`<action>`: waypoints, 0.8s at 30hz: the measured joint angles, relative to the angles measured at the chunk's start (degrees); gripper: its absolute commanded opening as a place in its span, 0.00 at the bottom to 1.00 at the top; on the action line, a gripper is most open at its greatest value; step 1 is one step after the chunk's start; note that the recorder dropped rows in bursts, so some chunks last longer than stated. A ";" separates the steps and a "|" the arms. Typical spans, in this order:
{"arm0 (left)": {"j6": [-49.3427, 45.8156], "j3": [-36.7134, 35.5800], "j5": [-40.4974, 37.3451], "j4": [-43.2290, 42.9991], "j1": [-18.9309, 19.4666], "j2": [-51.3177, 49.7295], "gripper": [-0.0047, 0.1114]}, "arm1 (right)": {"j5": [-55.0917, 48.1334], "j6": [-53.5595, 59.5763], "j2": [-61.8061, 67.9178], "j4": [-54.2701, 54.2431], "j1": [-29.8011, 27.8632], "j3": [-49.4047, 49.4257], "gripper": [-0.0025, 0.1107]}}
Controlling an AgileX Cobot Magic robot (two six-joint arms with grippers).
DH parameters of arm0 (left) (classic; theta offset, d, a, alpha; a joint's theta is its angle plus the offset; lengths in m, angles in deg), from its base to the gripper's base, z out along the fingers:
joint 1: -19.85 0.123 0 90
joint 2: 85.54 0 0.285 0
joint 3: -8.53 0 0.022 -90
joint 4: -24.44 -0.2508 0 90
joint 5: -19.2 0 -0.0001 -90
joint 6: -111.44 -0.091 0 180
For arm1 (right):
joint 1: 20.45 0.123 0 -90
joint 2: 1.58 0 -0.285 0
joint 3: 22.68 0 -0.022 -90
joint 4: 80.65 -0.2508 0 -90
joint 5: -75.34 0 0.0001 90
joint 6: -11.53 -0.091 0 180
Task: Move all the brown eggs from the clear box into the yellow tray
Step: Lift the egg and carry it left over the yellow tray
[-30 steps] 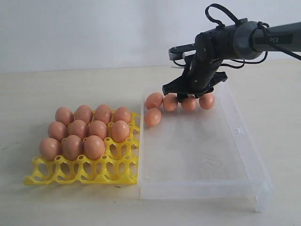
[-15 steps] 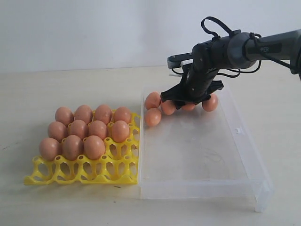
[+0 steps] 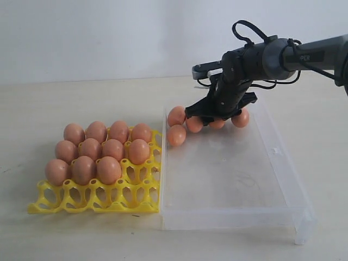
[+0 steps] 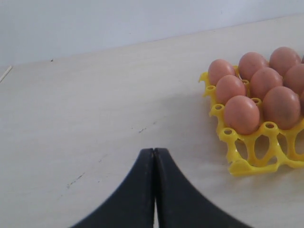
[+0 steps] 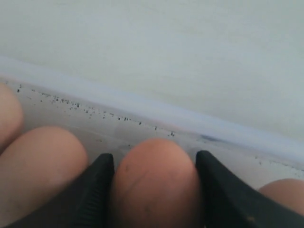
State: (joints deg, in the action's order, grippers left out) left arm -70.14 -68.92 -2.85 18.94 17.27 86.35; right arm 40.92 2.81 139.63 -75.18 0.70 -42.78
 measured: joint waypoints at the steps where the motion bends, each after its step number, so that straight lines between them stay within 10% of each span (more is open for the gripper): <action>1: 0.00 0.00 0.00 0.00 0.00 0.00 0.04 | 0.00 0.15 0.00 0.00 0.00 0.00 0.02; 24: 0.00 0.00 0.00 0.00 0.00 0.00 0.04 | 24.29 2.45 -20.99 -3.66 2.60 23.96 0.02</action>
State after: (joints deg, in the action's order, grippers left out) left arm -70.14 -68.92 -2.85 18.94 17.27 86.35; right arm 65.20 5.26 118.64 -78.84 3.30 -18.83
